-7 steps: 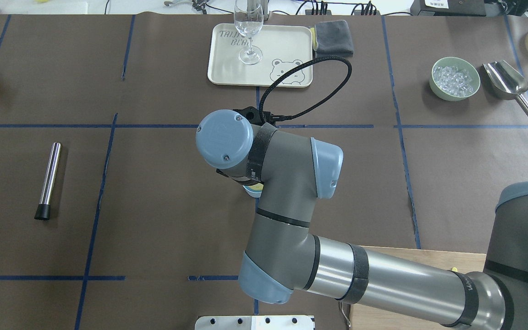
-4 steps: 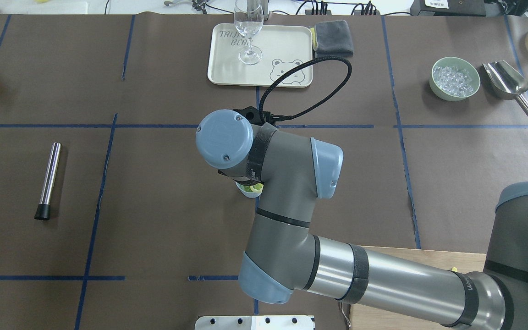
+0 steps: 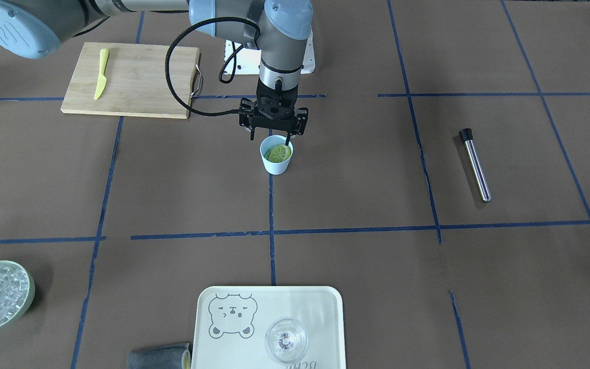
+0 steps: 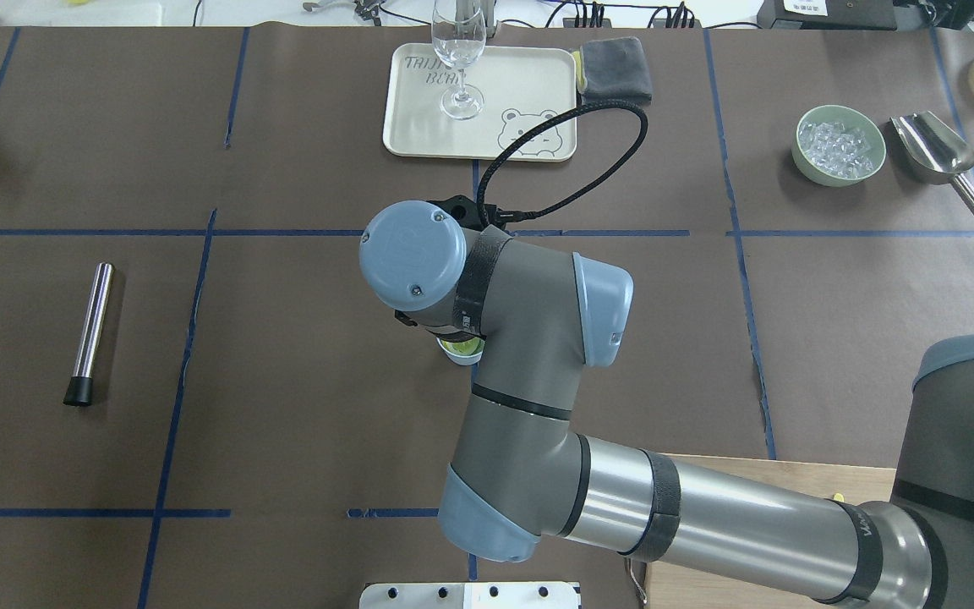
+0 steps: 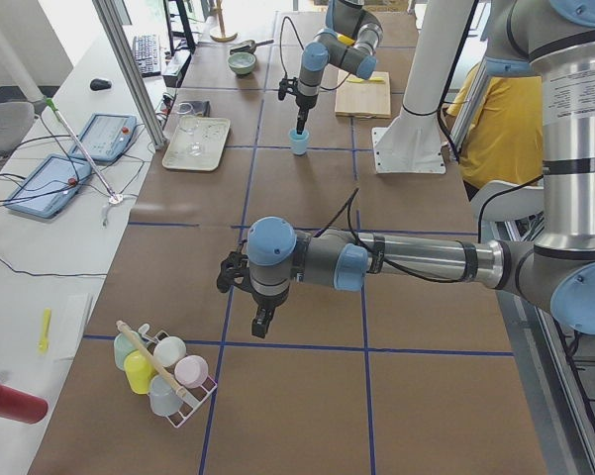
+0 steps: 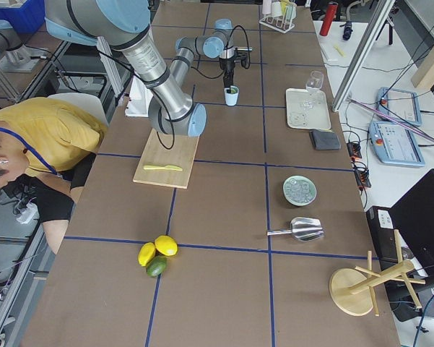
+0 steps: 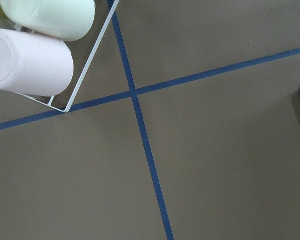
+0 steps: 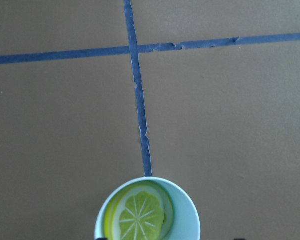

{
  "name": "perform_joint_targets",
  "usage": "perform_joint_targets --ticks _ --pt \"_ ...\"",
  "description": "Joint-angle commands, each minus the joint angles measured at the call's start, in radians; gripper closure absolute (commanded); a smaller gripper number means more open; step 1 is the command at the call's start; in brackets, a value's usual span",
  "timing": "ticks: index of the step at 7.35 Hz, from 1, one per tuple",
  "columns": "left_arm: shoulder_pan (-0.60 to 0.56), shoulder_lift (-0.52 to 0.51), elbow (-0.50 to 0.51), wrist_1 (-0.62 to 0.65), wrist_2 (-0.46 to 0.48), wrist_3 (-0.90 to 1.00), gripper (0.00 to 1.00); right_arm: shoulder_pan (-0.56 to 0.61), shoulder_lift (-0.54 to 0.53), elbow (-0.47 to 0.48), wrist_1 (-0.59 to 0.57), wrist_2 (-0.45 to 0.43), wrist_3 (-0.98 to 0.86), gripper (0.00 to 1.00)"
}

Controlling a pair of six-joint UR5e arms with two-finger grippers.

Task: Squeeze lemon into cup
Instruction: 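Lower the lemon slice into the blue cup and open the right gripper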

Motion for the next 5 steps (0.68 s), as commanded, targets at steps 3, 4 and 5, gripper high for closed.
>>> perform_joint_targets --ticks 3,4,5 --pt "0.000 0.000 0.002 0.000 0.003 -0.002 0.00 0.038 -0.053 0.095 -0.009 0.017 -0.095 0.00" --pt "0.000 0.000 0.002 0.000 0.006 -0.002 0.00 0.093 -0.128 0.179 -0.009 0.058 -0.191 0.00" --pt "0.000 -0.002 0.002 0.000 0.008 -0.002 0.00 0.165 -0.224 0.259 -0.006 0.104 -0.314 0.00"
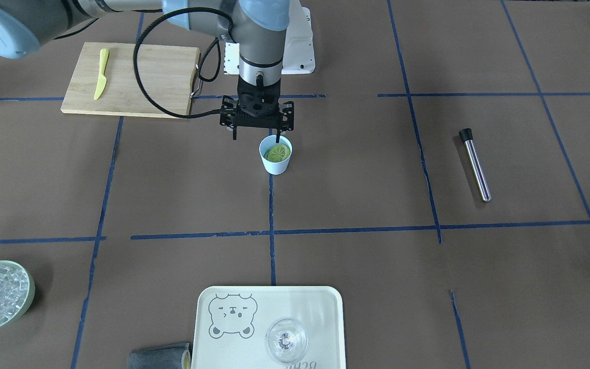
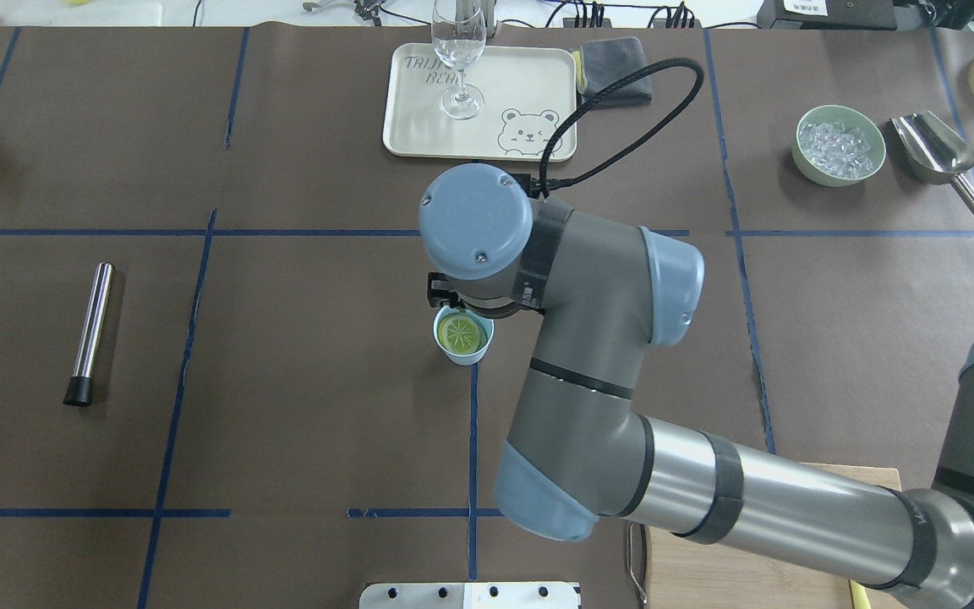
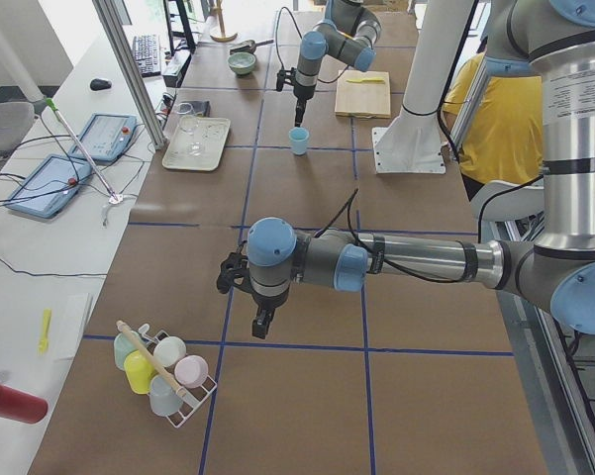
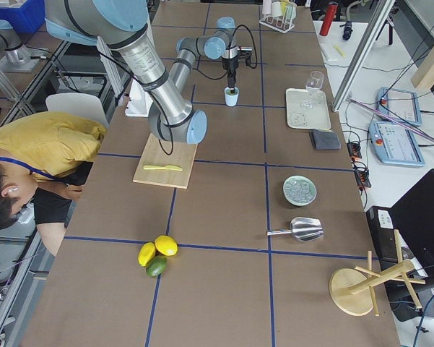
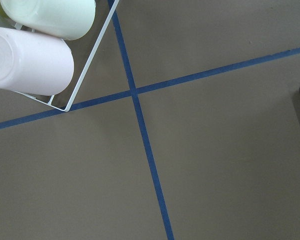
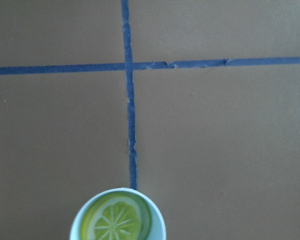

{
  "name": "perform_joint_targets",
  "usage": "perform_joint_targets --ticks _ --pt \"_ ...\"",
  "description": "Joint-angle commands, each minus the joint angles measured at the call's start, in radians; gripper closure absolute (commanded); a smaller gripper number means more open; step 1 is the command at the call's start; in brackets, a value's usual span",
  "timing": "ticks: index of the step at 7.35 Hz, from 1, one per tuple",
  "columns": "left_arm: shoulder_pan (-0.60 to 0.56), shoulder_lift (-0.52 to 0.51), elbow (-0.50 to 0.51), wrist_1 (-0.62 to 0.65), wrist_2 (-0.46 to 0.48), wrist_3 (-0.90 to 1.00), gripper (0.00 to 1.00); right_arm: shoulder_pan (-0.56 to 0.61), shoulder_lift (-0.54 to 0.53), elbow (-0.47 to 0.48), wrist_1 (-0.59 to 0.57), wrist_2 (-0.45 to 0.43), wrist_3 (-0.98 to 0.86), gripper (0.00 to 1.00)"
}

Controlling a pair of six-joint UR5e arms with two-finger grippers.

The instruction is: Squeeze lemon into cup

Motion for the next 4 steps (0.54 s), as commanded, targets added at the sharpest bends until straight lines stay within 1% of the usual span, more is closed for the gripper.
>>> perform_joint_targets --ticks 1,2,3,4 --pt "0.000 -0.003 0.000 0.000 0.004 0.000 0.00 0.173 -0.178 0.134 0.006 0.097 -0.305 0.00" --pt "0.000 -0.003 -0.003 0.000 0.003 0.000 0.00 0.280 -0.247 0.135 0.009 0.163 -0.472 0.00" --pt "0.000 -0.003 -0.001 0.000 0.004 0.000 0.00 0.390 -0.313 0.135 0.009 0.247 -0.683 0.00" --pt "0.000 -0.001 0.000 0.000 0.006 0.001 0.00 0.502 -0.411 0.136 0.009 0.340 -0.875 0.00"
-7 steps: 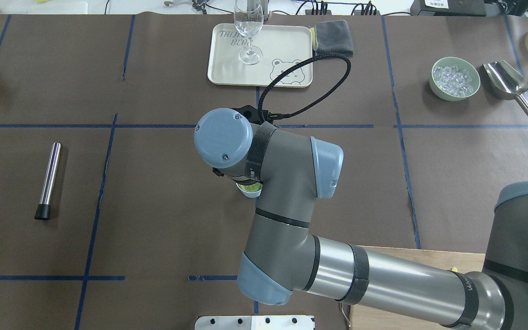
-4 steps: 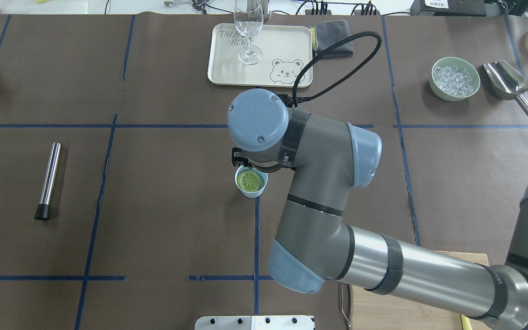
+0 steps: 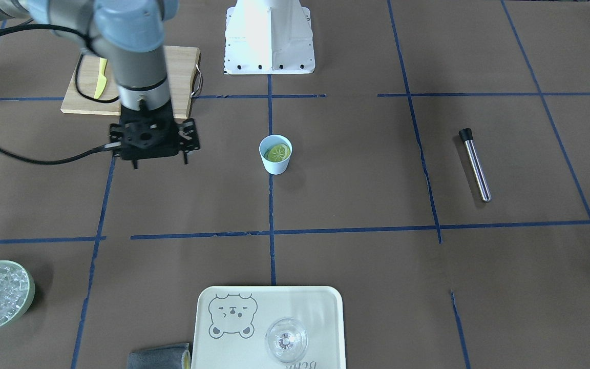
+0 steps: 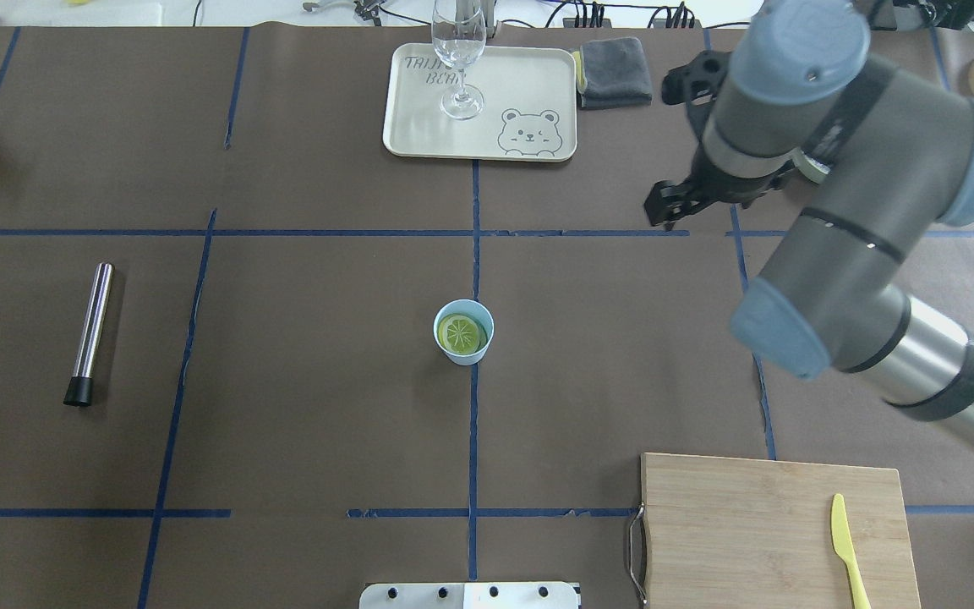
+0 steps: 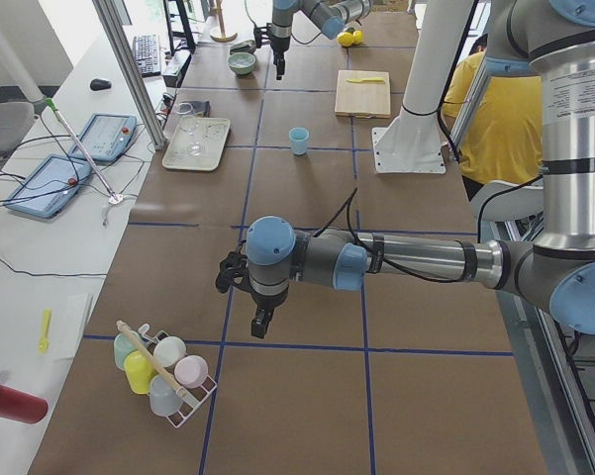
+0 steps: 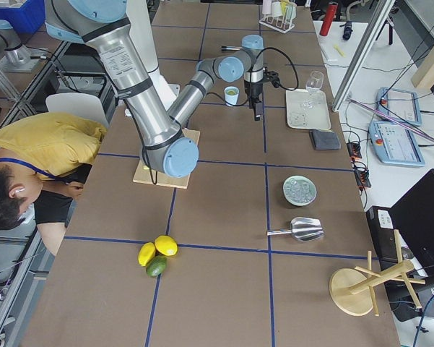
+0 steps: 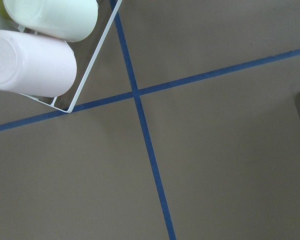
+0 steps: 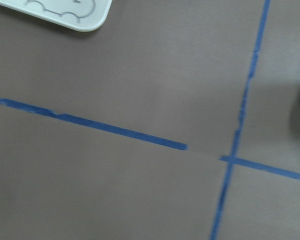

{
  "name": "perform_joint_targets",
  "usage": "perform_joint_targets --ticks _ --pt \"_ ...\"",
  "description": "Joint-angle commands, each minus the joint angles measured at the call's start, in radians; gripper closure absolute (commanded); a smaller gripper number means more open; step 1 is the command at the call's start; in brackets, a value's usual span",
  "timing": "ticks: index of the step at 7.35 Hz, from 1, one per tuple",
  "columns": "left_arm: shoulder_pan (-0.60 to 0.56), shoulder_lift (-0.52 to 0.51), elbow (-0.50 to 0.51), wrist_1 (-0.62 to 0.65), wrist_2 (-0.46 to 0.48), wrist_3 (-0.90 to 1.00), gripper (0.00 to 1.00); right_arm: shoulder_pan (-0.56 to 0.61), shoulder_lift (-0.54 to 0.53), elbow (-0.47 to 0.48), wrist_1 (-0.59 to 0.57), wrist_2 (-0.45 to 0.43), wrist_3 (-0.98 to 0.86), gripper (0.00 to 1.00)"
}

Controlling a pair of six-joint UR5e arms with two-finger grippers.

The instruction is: Squeeze lemon into cup

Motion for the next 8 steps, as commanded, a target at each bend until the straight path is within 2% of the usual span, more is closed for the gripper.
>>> perform_joint_targets --ticks 1,3,4,5,6,8 --pt "0.000 0.001 0.000 0.002 0.002 0.001 0.00 0.241 -0.209 0.013 0.001 0.146 -0.403 0.00" --pt "0.000 0.000 0.001 0.002 0.000 0.003 0.00 0.422 -0.466 0.014 0.033 0.152 -0.534 0.00" --pt "0.000 0.001 -0.003 0.000 0.000 0.006 0.00 0.567 -0.553 -0.046 0.101 0.161 -0.704 0.00" --pt "0.000 -0.003 -0.014 0.000 0.000 0.006 0.00 0.663 -0.596 -0.077 0.125 0.203 -0.754 0.00" --pt "0.009 -0.025 -0.006 -0.011 0.002 0.004 0.00 0.705 -0.619 -0.079 0.123 0.211 -0.750 0.00" --pt "0.011 -0.043 -0.019 -0.043 0.003 0.010 0.00 0.716 -0.643 -0.079 0.126 0.246 -0.752 0.00"
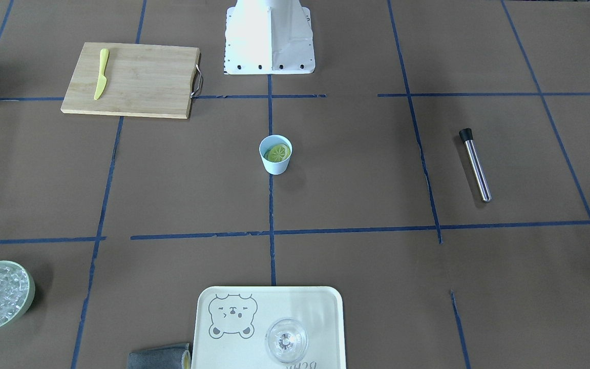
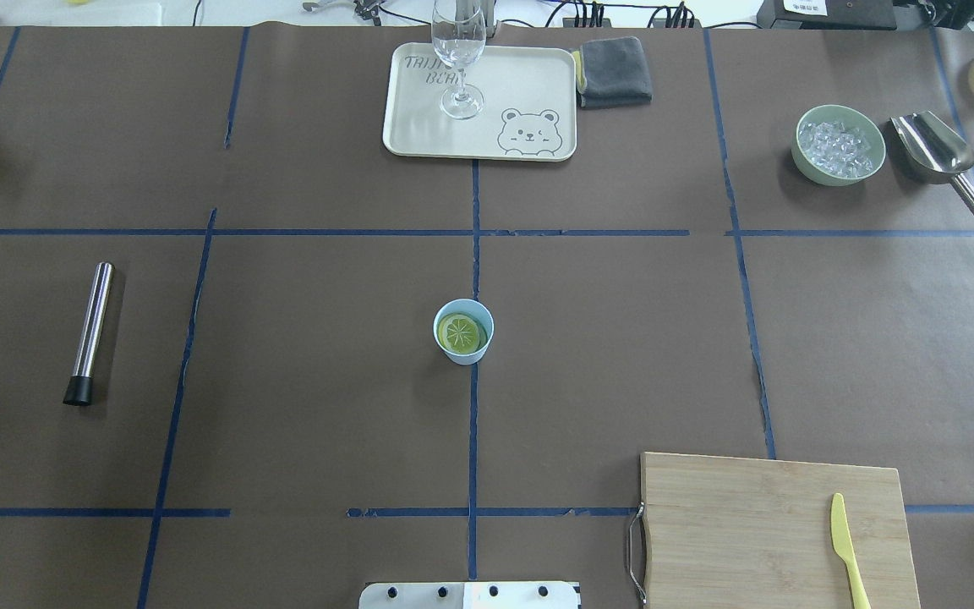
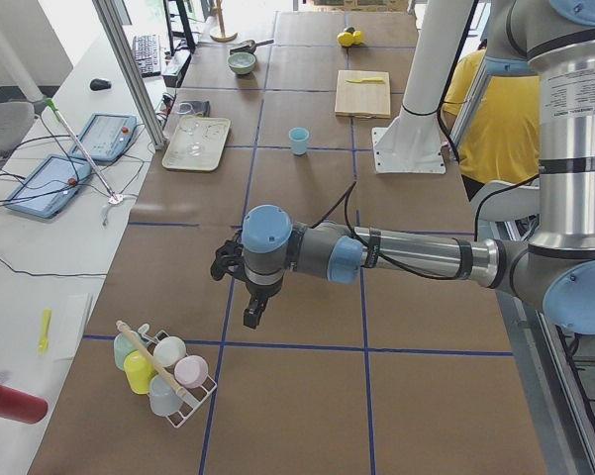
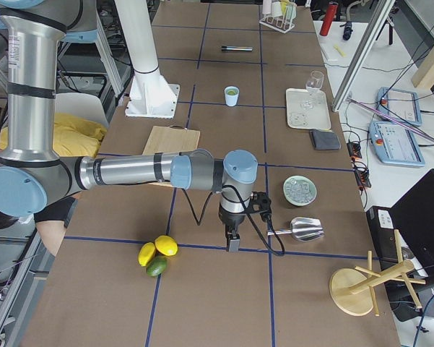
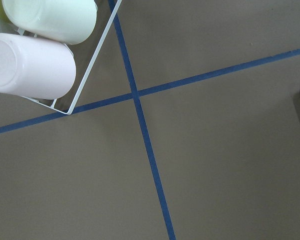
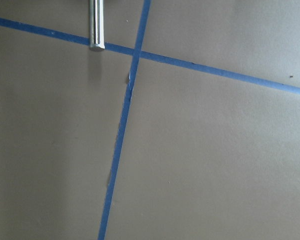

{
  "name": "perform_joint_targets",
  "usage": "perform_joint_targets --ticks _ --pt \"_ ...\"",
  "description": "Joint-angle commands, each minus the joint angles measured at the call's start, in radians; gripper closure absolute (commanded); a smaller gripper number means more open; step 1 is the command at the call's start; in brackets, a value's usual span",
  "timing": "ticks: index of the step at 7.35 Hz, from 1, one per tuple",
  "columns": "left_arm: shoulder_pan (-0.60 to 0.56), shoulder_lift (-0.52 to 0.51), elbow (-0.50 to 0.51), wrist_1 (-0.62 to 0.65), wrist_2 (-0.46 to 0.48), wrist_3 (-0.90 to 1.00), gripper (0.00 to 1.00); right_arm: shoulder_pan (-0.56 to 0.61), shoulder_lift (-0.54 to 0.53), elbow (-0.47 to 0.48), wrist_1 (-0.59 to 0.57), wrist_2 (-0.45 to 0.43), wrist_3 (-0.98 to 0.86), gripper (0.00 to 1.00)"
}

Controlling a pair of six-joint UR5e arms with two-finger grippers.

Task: Squeeze lemon into cup
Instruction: 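Move the left gripper toward the metal muddler rod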

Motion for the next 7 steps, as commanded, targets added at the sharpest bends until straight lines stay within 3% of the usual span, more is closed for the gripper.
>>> perform_joint_targets --ticks 1,3,5,6,7 --pt "0.002 -0.069 0.053 -0.129 -0.004 -0.008 0.00 0.016 -0.015 -0.002 0.003 0.050 -0.003 0.00" --pt "0.002 -0.102 0.107 -0.432 -0.008 -0.050 0.00 0.033 -0.014 0.000 0.003 0.058 -0.003 0.00" --pt "0.008 -0.094 0.155 -0.651 0.001 -0.184 0.00 0.033 -0.014 -0.002 0.004 0.060 -0.005 0.00" --pt "0.058 -0.089 0.143 -0.788 0.057 -0.284 0.00 0.033 -0.015 -0.002 0.004 0.060 -0.005 0.00" --pt "0.169 -0.089 0.141 -0.787 0.057 -0.419 0.00 0.033 -0.014 -0.002 0.004 0.058 -0.005 0.00"
